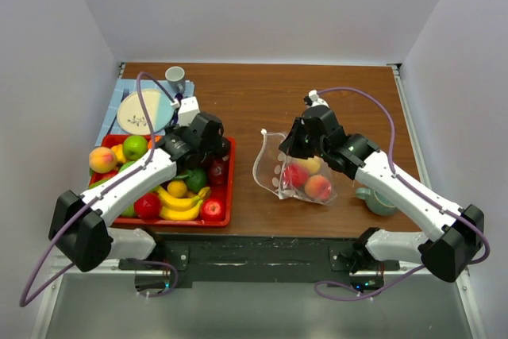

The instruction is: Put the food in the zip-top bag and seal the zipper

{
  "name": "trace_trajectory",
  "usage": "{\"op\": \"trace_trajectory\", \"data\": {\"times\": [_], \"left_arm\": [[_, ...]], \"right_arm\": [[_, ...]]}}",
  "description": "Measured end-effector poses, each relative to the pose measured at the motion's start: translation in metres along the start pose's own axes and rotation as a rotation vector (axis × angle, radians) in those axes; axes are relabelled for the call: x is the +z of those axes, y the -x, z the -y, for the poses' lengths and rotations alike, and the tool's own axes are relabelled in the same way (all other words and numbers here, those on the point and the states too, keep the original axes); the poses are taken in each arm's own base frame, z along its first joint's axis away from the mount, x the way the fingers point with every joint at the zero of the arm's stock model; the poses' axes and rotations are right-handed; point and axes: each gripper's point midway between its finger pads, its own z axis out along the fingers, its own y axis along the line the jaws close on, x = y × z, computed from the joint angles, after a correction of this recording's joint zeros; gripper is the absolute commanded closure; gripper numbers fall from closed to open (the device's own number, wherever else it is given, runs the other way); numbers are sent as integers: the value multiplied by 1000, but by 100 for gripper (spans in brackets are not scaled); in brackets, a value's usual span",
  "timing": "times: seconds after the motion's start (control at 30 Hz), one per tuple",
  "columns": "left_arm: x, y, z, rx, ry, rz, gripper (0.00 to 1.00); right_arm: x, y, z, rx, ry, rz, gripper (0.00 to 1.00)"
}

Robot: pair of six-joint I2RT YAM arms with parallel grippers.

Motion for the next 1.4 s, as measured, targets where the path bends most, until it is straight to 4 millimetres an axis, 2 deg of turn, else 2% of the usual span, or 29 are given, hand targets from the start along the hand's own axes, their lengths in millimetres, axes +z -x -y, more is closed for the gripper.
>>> {"op": "trace_trajectory", "data": {"times": [0.2, 0.4, 0.6, 0.93, 1.03, 1.4], "left_arm": [[10, -19, -8, 17, 39, -33, 6], [16, -25, -11, 3, 62, -31, 8], [21, -28, -11, -34, 63, -20, 19], [21, -29, -11, -48, 59, -17, 58], [19, -28, -11, -53, 50, -17, 66], [-11, -17, -15, -88, -32, -24, 74]], "right_arm": [[1, -3, 1, -1, 3, -8, 100], [1, -3, 1, -1, 4, -8, 100], [2, -4, 1, -1, 4, -10, 100], [2, -4, 0, 0, 9, -8, 100], [2, -4, 0, -1, 10, -8, 100], [3, -3, -2, 0, 16, -6, 100]]}}
